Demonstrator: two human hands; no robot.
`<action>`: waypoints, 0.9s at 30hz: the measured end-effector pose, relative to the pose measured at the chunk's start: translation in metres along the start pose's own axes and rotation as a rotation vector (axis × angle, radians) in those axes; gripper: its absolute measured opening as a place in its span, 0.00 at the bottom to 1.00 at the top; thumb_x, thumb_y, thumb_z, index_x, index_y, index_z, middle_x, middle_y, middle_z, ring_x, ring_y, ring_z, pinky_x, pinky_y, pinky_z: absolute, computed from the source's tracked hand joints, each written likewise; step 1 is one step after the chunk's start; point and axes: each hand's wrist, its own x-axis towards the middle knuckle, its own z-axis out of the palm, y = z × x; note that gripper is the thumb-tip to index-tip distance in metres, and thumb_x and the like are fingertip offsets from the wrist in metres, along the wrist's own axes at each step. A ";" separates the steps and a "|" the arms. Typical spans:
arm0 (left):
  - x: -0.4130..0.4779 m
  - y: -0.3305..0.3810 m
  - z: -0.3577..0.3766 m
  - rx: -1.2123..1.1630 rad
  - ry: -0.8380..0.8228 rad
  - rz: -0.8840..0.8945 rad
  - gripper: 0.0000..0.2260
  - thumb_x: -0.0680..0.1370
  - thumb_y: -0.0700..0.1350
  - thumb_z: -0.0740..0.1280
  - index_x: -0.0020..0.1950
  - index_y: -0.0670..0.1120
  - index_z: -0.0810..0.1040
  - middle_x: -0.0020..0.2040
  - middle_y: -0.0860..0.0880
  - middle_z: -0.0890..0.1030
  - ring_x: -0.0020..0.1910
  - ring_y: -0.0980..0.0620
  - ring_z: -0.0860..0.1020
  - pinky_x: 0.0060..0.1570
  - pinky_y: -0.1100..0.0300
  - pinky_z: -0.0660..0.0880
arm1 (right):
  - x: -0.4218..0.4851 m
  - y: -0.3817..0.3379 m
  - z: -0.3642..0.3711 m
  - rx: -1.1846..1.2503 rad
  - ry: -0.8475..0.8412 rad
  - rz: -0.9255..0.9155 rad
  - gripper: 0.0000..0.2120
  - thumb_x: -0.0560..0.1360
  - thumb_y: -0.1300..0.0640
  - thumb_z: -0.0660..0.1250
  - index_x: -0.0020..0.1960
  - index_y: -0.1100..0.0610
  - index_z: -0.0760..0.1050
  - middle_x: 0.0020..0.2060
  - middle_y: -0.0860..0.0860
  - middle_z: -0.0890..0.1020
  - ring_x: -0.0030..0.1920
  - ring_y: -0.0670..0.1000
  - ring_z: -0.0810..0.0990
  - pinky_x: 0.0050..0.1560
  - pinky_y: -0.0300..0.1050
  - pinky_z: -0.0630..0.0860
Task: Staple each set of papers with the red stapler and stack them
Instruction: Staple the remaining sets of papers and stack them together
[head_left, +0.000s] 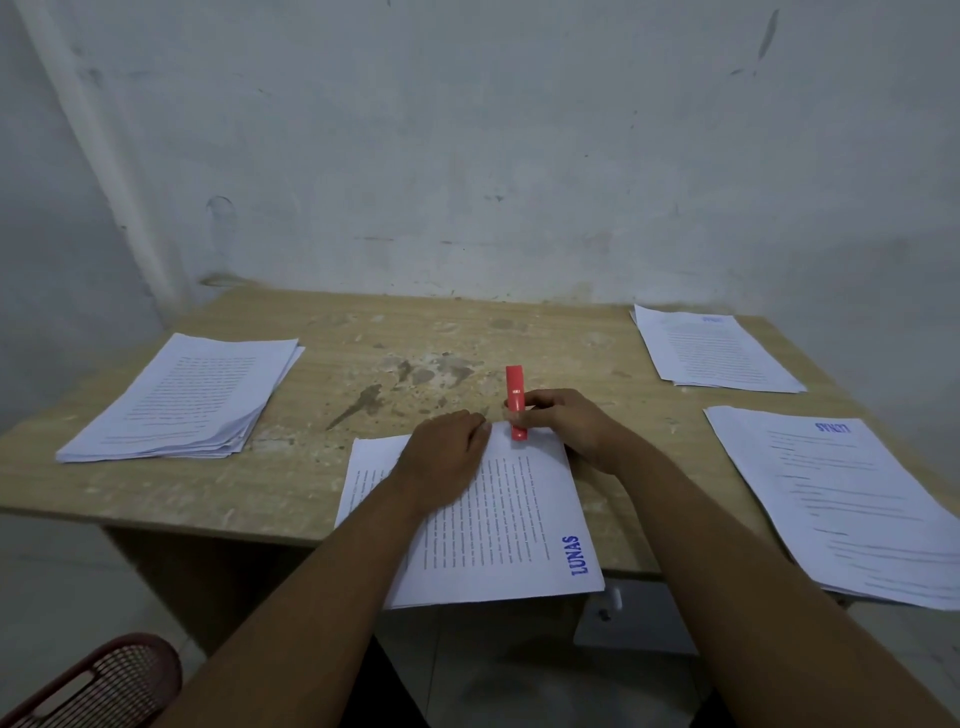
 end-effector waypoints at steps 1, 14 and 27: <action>0.000 0.000 0.000 0.012 0.002 0.002 0.16 0.87 0.52 0.55 0.41 0.51 0.71 0.37 0.53 0.73 0.38 0.51 0.73 0.42 0.53 0.68 | -0.001 0.001 0.001 -0.009 0.010 -0.010 0.14 0.74 0.53 0.79 0.59 0.53 0.87 0.55 0.51 0.88 0.56 0.57 0.86 0.61 0.53 0.82; 0.000 0.000 0.003 0.035 0.002 -0.006 0.15 0.87 0.52 0.54 0.41 0.52 0.70 0.37 0.54 0.72 0.39 0.51 0.72 0.42 0.55 0.66 | 0.001 -0.004 0.002 -0.152 0.048 0.010 0.11 0.77 0.53 0.77 0.57 0.57 0.87 0.53 0.54 0.88 0.56 0.58 0.85 0.62 0.55 0.81; 0.000 -0.001 0.003 0.052 0.009 -0.012 0.16 0.87 0.52 0.55 0.42 0.50 0.73 0.38 0.53 0.74 0.39 0.51 0.73 0.42 0.55 0.67 | 0.005 -0.010 0.008 -0.298 0.075 0.028 0.09 0.77 0.54 0.75 0.54 0.58 0.88 0.51 0.57 0.88 0.55 0.60 0.85 0.63 0.60 0.81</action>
